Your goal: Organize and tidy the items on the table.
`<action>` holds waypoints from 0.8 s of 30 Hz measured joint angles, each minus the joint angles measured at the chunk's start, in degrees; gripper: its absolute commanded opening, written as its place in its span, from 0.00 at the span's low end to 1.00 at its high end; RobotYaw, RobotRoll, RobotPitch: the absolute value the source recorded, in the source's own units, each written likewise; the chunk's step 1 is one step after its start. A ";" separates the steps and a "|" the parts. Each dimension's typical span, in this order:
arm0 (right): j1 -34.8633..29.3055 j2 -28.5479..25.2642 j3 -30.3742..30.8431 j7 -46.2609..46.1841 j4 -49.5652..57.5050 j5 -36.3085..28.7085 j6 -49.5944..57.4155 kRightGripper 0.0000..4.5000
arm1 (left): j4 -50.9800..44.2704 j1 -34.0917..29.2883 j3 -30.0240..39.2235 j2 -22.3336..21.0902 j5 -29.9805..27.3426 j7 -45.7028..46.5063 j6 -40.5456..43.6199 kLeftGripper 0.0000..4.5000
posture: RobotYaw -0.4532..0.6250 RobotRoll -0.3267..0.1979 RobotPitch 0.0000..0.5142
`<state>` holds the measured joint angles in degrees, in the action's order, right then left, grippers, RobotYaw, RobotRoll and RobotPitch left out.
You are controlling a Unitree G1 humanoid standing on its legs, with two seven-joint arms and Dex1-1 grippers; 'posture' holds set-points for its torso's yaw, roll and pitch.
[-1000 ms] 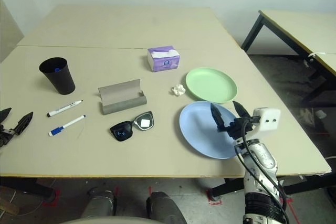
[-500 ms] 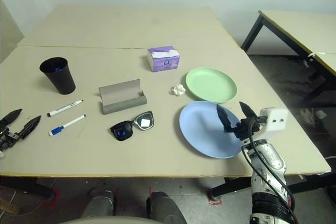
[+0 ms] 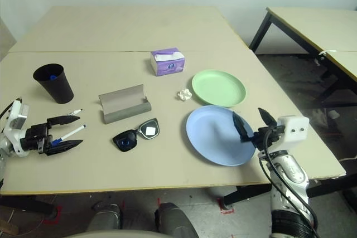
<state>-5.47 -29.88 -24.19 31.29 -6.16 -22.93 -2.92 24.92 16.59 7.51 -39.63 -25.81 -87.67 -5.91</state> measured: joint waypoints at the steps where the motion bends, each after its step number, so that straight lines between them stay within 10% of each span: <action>1: -1.63 -0.55 -0.46 -0.16 2.21 -0.48 1.88 1.00 | 0.00 0.16 -0.17 0.07 0.21 -0.07 -0.10 1.00 | 0.26 0.62 0.09; 10: -14.69 -9.82 -3.80 -0.70 23.41 -7.37 28.47 1.00 | -2.61 1.68 -1.16 1.68 0.37 2.55 0.92 1.00 | 0.25 0.62 0.10; 24: -14.87 -12.87 -3.51 1.71 26.42 -11.99 49.21 1.00 | -3.59 0.99 -1.21 2.66 0.33 4.41 1.27 1.00 | 0.27 0.62 0.12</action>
<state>-20.35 -42.75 -27.70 33.00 20.27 -34.92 46.29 21.33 17.58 6.30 -36.97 -25.48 -83.26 -4.65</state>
